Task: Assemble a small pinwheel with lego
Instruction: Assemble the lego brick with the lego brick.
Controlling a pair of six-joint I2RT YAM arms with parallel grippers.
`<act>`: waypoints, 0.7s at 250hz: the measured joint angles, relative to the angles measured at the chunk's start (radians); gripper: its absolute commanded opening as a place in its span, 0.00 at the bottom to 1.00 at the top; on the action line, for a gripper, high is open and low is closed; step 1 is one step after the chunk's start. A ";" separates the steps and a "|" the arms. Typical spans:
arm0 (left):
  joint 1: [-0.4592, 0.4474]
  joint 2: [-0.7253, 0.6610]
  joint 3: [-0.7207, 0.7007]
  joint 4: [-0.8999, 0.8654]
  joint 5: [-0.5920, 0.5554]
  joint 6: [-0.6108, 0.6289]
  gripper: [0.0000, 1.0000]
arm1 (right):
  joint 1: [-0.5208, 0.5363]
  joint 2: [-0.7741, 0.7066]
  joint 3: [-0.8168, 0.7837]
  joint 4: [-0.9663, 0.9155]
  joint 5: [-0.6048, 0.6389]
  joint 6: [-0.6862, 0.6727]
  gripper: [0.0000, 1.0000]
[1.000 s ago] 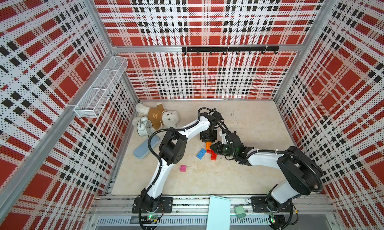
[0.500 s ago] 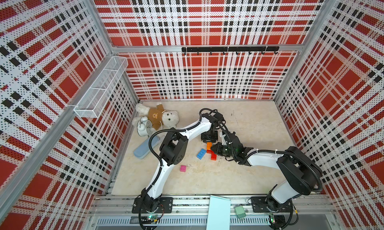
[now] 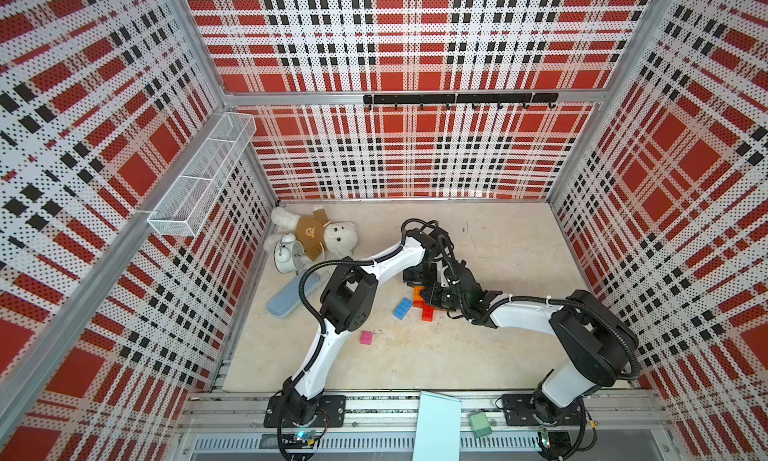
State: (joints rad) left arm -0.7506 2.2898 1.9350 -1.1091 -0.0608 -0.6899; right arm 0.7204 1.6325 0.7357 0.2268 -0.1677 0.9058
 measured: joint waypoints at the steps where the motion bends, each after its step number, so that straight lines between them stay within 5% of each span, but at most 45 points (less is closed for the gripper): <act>1: 0.000 0.000 0.000 0.000 0.000 0.000 0.26 | 0.000 0.000 0.000 -0.001 0.000 0.000 0.09; 175: 0.001 -0.043 -0.082 0.093 -0.019 -0.001 0.26 | 0.031 0.020 0.035 -0.064 0.060 0.000 0.07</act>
State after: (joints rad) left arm -0.7498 2.2467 1.8526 -1.0161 -0.0795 -0.6907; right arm 0.7517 1.6524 0.7704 0.1627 -0.1081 0.9054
